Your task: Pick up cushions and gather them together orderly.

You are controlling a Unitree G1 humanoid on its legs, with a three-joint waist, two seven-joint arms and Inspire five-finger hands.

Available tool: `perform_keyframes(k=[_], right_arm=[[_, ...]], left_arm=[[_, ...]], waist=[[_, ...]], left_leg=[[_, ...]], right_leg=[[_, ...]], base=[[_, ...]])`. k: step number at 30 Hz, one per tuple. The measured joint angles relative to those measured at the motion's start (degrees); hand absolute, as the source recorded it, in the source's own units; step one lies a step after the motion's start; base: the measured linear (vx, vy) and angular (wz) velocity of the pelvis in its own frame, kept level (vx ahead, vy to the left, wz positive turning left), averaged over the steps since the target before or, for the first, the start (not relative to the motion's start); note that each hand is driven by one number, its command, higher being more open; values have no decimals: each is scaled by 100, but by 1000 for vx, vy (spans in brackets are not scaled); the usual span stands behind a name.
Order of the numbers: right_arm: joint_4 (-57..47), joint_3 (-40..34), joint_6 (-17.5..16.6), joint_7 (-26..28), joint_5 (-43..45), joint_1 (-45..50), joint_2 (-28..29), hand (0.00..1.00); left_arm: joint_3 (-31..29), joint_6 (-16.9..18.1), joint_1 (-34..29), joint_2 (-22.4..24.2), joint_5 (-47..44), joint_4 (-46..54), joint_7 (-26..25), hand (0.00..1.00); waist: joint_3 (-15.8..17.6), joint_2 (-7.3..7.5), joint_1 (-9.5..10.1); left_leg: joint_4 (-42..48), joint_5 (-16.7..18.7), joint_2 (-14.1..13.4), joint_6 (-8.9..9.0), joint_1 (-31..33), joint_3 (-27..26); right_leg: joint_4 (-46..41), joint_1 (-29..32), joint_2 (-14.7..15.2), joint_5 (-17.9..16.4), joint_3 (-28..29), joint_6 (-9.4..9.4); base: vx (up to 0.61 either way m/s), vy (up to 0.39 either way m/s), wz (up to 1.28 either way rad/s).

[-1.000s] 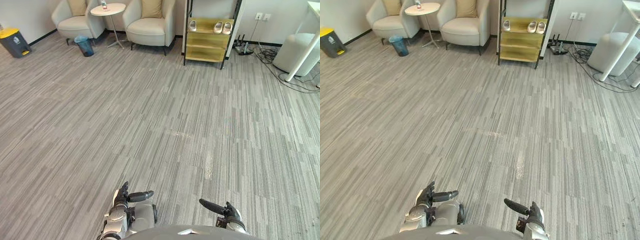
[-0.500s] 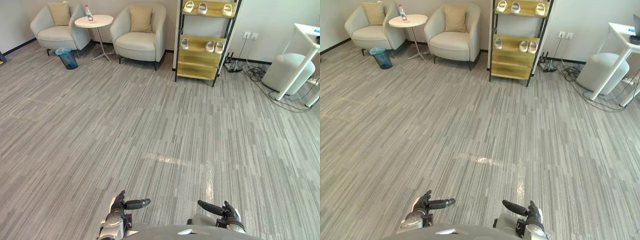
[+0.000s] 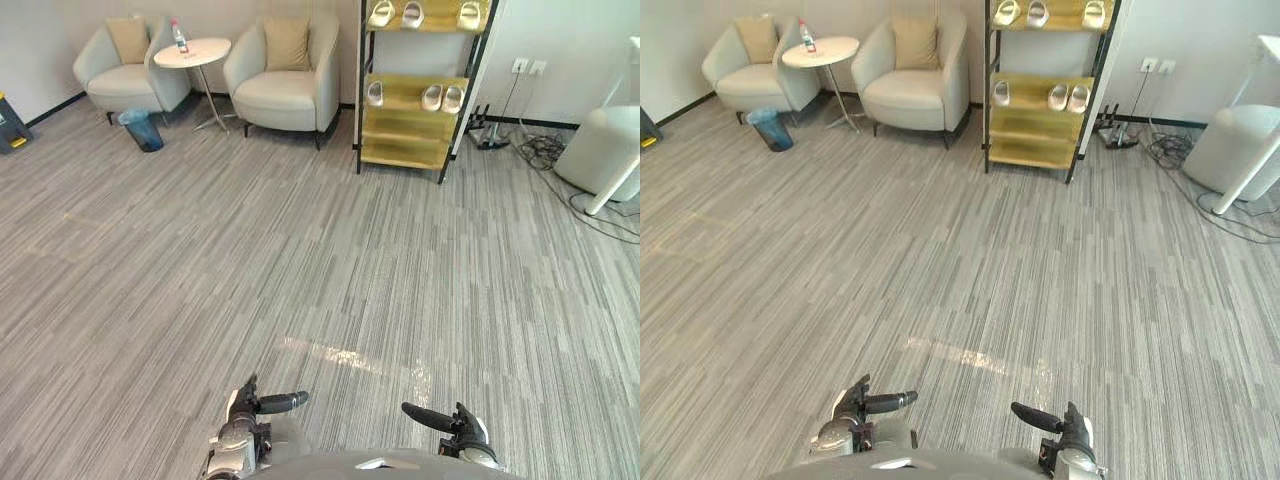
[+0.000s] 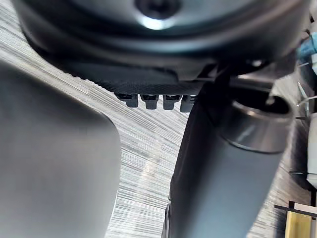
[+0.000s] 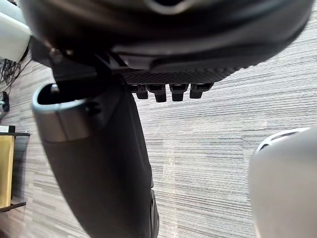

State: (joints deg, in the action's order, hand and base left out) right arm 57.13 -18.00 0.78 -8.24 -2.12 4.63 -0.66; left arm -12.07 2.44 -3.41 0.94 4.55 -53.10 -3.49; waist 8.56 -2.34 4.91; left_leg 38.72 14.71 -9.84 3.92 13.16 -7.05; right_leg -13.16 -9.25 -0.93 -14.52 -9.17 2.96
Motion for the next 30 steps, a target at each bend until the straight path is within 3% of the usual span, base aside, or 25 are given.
perform_keyframes(k=[2,3,6,10,11,12,14,15,17,19,20,21,23,26,30], right_arm=[[7,-11,35,-25,0,10,44,100],[67,-31,38,-41,-3,26,49,100],[215,-55,46,-10,-6,-2,156,100],[224,-71,32,49,-20,-6,207,100],[228,-71,30,65,-41,-3,193,100],[228,-68,33,71,-70,9,159,100],[230,-82,34,76,-71,5,136,100],[219,-88,27,76,-65,16,142,100],[70,-44,22,76,-59,79,143,100],[-25,6,-11,76,-56,100,141,100],[-27,5,-38,67,-56,98,137,100],[-8,11,-39,66,-58,116,161,100],[4,-103,-26,73,-48,147,103,100],[60,-234,3,56,-61,161,24,100],[145,-433,17,43,-57,148,33,100]], left_arm=[[5,0,13,-30,-3,3,4,100],[24,2,14,-52,-42,-7,-11,100],[114,6,48,-223,-57,-95,6,100],[216,0,43,-274,-55,-191,11,100],[227,-4,41,-274,-52,-232,19,100],[229,-7,21,-271,-56,-232,17,100],[234,-15,15,-270,-56,-242,14,100],[238,-16,15,-288,-56,-258,14,100],[297,-45,33,-327,-55,-376,-2,100],[331,-41,35,-335,-51,-419,-6,100],[327,-45,26,-333,-55,-451,-17,100],[290,-36,29,-355,-51,-436,-15,100],[210,-43,-9,-168,-43,-531,-27,100],[210,-44,-51,-55,-4,-589,-24,100],[222,-43,-12,-58,52,-666,16,100]], waist=[[37,70,1],[43,107,83],[-48,367,98],[-202,423,107],[-214,402,105],[-222,398,107],[-191,405,100],[-171,394,90],[-202,433,61],[-204,423,-10],[-227,410,-46],[-256,501,-35],[-402,283,-38],[-506,78,-43],[-499,88,-60]], left_leg=[[-1242,-241,295,-15,-26,91],[-2004,-1262,544,-38,-189,252],[-2119,-1164,834,-320,-380,28],[-2011,-906,961,-468,-586,-91],[-2079,-812,972,-478,-720,-91],[-2252,-728,983,-512,-964,-91],[-2518,-618,1012,-511,-1292,-39],[-2532,-612,1021,-518,-1333,-39],[-2680,-525,1008,-527,-1688,14],[-2764,-519,980,-512,-1823,160],[-2739,-482,950,-387,-1829,288],[-2724,-438,1006,-296,-1823,327],[-2795,-429,765,-195,-1844,447],[-3162,-532,563,-20,-2021,452],[-3360,-580,424,41,-2204,476]], right_leg=[[103,-163,113,-56,66,-102],[164,-294,227,-154,266,-263],[235,-356,558,-65,549,-478],[-74,-367,699,132,825,-603],[-397,-300,704,132,850,-604],[-1337,49,699,143,862,-626],[-2720,629,761,340,884,-895],[-2977,741,776,278,902,-873],[-3535,1338,794,-261,893,-678],[-3055,1576,765,-350,876,-627],[-2194,1617,763,-266,907,-645],[-1464,1622,807,155,953,-705],[-1084,1414,599,192,789,-609],[-726,1244,351,297,730,-494],[-433,1016,186,370,703,-424]], base=[[380,142,-29],[485,205,-42],[460,193,-18],[222,107,-7],[290,131,-13],[193,94,-7],[170,68,-5],[182,22,3],[154,-28,12],[152,-99,42],[197,-173,58],[213,-208,48],[214,-238,24],[121,-178,1],[57,-119,-4]])
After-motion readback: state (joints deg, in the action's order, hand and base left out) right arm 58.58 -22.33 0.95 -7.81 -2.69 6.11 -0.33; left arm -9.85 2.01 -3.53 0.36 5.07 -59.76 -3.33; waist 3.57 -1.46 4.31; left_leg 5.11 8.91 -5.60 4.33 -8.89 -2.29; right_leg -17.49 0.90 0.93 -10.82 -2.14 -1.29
